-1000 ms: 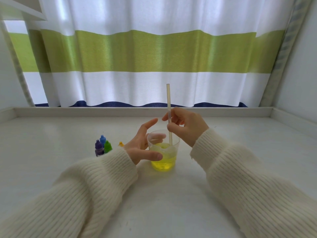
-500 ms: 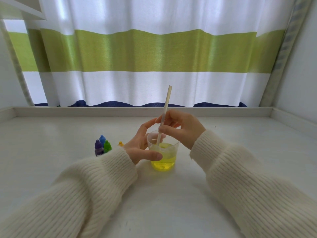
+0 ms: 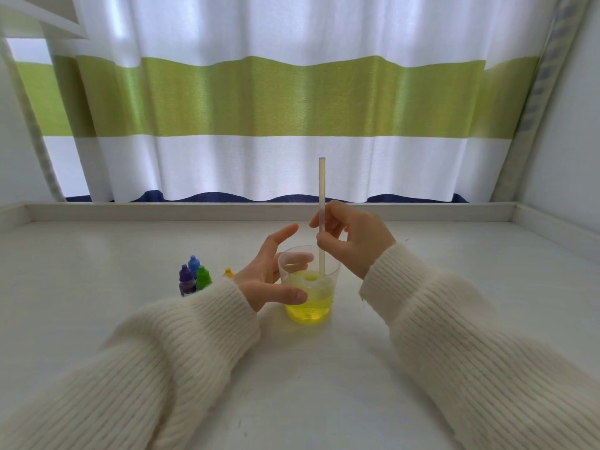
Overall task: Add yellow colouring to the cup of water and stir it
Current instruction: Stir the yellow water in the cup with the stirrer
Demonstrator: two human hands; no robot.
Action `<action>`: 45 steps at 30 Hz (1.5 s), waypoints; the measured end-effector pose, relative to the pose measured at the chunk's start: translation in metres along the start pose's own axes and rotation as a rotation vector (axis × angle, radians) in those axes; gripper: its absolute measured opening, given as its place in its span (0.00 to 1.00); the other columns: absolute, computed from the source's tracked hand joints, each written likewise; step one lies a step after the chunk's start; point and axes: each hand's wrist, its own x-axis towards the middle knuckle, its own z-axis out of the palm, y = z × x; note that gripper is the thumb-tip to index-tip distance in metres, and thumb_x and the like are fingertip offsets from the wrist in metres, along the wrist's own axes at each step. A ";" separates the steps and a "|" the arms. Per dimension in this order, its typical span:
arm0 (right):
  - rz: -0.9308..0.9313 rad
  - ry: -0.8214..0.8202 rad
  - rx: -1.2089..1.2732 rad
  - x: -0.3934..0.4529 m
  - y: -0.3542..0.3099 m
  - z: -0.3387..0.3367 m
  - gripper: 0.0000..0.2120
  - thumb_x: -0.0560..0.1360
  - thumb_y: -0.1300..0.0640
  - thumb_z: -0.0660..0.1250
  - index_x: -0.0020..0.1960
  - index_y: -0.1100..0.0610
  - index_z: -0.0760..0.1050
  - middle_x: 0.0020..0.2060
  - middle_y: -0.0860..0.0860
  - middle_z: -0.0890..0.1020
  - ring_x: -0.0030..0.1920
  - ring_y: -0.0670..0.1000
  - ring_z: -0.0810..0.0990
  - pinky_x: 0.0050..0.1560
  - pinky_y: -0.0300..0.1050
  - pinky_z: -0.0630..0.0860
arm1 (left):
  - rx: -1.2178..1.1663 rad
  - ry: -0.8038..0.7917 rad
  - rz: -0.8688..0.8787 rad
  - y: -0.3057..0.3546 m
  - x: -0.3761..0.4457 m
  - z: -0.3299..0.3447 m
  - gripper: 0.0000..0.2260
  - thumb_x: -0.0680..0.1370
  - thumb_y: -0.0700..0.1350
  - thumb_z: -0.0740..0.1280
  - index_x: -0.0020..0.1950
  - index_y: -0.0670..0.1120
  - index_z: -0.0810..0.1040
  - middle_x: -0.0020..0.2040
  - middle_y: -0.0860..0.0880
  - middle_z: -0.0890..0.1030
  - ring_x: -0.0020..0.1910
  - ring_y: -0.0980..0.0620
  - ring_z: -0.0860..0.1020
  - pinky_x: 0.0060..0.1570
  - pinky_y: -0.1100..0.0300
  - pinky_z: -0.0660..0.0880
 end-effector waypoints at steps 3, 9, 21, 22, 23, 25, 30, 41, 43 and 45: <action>0.017 -0.013 0.023 -0.001 -0.002 0.000 0.04 0.69 0.53 0.63 0.42 0.45 0.73 0.35 0.45 0.78 0.39 0.46 0.78 0.47 0.48 0.78 | 0.000 0.003 -0.001 0.000 0.001 0.000 0.40 0.58 0.37 0.75 0.53 0.75 0.62 0.52 0.62 0.79 0.53 0.63 0.75 0.45 0.64 0.76; 0.020 -0.043 0.128 -0.002 -0.007 0.000 0.04 0.68 0.55 0.64 0.41 0.47 0.74 0.36 0.48 0.79 0.40 0.48 0.78 0.48 0.46 0.77 | 0.010 -0.011 0.005 0.000 -0.001 0.000 0.40 0.60 0.37 0.75 0.50 0.78 0.63 0.49 0.65 0.79 0.52 0.65 0.76 0.43 0.66 0.76; -0.020 -0.087 0.239 -0.002 -0.010 0.004 0.04 0.70 0.56 0.68 0.45 0.50 0.76 0.37 0.46 0.81 0.40 0.42 0.79 0.50 0.39 0.75 | -0.015 -0.012 0.035 0.004 -0.003 0.002 0.42 0.59 0.34 0.73 0.59 0.69 0.61 0.53 0.58 0.79 0.56 0.60 0.75 0.53 0.57 0.72; -0.022 -0.085 0.229 -0.002 -0.009 0.004 0.04 0.70 0.55 0.68 0.45 0.50 0.76 0.37 0.45 0.81 0.40 0.42 0.79 0.50 0.39 0.75 | -0.022 -0.009 0.036 0.004 -0.003 0.002 0.42 0.59 0.34 0.73 0.58 0.70 0.61 0.54 0.56 0.79 0.56 0.60 0.75 0.52 0.58 0.73; -0.024 -0.081 0.216 -0.002 -0.008 0.004 0.04 0.71 0.55 0.68 0.46 0.49 0.76 0.37 0.45 0.81 0.40 0.42 0.79 0.50 0.38 0.75 | -0.026 -0.008 0.038 0.004 -0.003 0.002 0.42 0.58 0.34 0.74 0.58 0.70 0.62 0.55 0.55 0.79 0.56 0.60 0.75 0.51 0.59 0.73; -0.026 -0.069 0.184 -0.001 -0.006 0.004 0.04 0.71 0.54 0.67 0.46 0.48 0.76 0.36 0.43 0.80 0.40 0.40 0.78 0.48 0.36 0.74 | -0.032 -0.007 0.040 0.004 -0.003 0.002 0.42 0.57 0.35 0.74 0.58 0.70 0.62 0.56 0.54 0.78 0.56 0.59 0.75 0.50 0.61 0.74; -0.041 -0.037 0.085 0.001 -0.002 0.004 0.04 0.72 0.52 0.66 0.45 0.44 0.73 0.35 0.39 0.77 0.38 0.35 0.76 0.42 0.28 0.69 | -0.021 -0.013 0.014 0.002 -0.001 0.001 0.41 0.59 0.35 0.74 0.58 0.70 0.60 0.53 0.58 0.79 0.55 0.61 0.76 0.47 0.63 0.75; -0.038 0.006 0.000 0.001 -0.001 0.000 0.05 0.70 0.54 0.64 0.42 0.44 0.70 0.34 0.42 0.77 0.38 0.42 0.77 0.45 0.40 0.76 | -0.043 0.012 0.006 0.004 -0.003 0.003 0.41 0.58 0.36 0.74 0.56 0.71 0.61 0.56 0.55 0.77 0.56 0.59 0.74 0.49 0.60 0.75; -0.032 0.000 0.004 0.001 -0.001 0.001 0.06 0.70 0.53 0.64 0.40 0.42 0.69 0.34 0.42 0.77 0.37 0.42 0.77 0.45 0.42 0.77 | -0.037 0.015 0.002 0.005 -0.003 0.004 0.41 0.58 0.36 0.74 0.56 0.71 0.61 0.57 0.56 0.76 0.57 0.59 0.74 0.51 0.59 0.74; -0.021 -0.013 0.029 0.001 -0.002 0.002 0.07 0.69 0.53 0.64 0.38 0.41 0.69 0.34 0.43 0.78 0.37 0.43 0.77 0.46 0.43 0.77 | -0.038 0.010 0.000 0.006 -0.004 0.003 0.41 0.58 0.36 0.74 0.56 0.72 0.61 0.56 0.56 0.76 0.56 0.60 0.74 0.50 0.60 0.75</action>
